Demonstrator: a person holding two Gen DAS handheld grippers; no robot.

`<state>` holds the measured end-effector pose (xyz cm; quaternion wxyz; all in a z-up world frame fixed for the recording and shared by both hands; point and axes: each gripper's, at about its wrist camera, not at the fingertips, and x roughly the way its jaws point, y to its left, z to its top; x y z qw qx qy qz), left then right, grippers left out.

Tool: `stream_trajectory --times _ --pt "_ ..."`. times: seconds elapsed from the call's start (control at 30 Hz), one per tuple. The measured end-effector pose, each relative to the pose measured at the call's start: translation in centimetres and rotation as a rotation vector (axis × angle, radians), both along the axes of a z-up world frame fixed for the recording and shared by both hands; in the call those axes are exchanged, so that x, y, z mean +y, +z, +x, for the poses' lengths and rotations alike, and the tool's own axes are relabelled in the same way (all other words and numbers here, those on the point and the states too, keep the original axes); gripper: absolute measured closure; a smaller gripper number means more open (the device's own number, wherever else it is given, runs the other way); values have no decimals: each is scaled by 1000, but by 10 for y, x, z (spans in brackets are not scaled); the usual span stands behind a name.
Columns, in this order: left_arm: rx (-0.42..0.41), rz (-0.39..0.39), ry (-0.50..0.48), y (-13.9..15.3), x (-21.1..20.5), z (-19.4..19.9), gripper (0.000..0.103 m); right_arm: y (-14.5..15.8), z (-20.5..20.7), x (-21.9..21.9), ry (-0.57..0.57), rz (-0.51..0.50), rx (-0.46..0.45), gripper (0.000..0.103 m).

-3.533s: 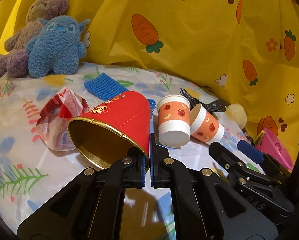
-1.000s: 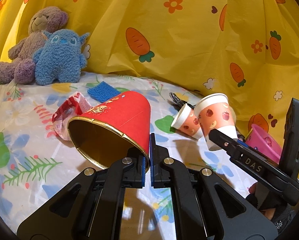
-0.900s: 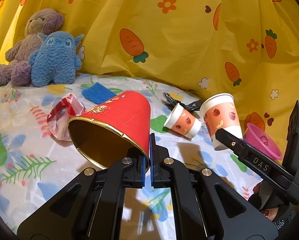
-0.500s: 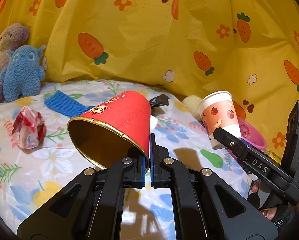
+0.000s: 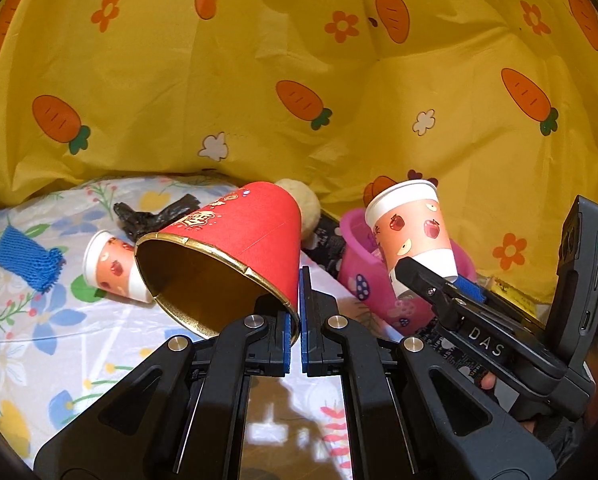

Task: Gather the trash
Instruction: 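Carry the red cup and orange cup over the pink bucket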

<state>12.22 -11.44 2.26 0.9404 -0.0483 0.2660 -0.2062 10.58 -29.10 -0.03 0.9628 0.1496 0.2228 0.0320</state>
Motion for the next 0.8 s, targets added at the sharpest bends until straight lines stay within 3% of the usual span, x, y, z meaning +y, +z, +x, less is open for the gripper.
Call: stream_trajectory --times 0.4,0.8 --pt "7 -41 -186 15 -70 44 101 8 8 -79 -183 31 -14 49" --pt "83 -51 -355 -7 -154 104 101 -6 23 -125 -275 43 32 49"
